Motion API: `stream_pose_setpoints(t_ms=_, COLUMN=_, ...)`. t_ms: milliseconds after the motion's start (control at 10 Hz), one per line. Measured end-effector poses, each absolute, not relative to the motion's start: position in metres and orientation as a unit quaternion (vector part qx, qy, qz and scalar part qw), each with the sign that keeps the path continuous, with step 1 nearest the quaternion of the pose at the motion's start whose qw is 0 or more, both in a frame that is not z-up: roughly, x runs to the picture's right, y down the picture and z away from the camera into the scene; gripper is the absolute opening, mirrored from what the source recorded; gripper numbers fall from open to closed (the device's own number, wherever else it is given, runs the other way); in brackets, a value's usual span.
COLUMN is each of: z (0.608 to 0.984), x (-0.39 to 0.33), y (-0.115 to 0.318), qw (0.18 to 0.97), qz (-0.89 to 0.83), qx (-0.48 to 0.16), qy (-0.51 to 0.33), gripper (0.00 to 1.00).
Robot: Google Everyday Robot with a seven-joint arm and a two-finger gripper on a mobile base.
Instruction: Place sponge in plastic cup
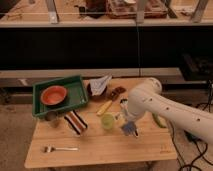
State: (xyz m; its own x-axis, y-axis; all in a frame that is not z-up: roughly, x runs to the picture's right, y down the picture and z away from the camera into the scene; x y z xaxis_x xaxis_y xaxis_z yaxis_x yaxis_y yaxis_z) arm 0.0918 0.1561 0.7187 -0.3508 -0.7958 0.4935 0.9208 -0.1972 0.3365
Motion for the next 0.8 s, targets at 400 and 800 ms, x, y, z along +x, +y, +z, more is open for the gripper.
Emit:
stream_pose_setpoints(t_ms=400, z=0.734, x=0.042, y=0.141, qw=0.533, qz=-0.776, qx=-0.083, qy=-0.328, gripper=0.54)
stream_pose_setpoints(t_ms=800, z=0.752, x=0.038, y=0.142, qw=0.527, qz=-0.775, qx=-0.090, qy=-0.336, gripper=0.54)
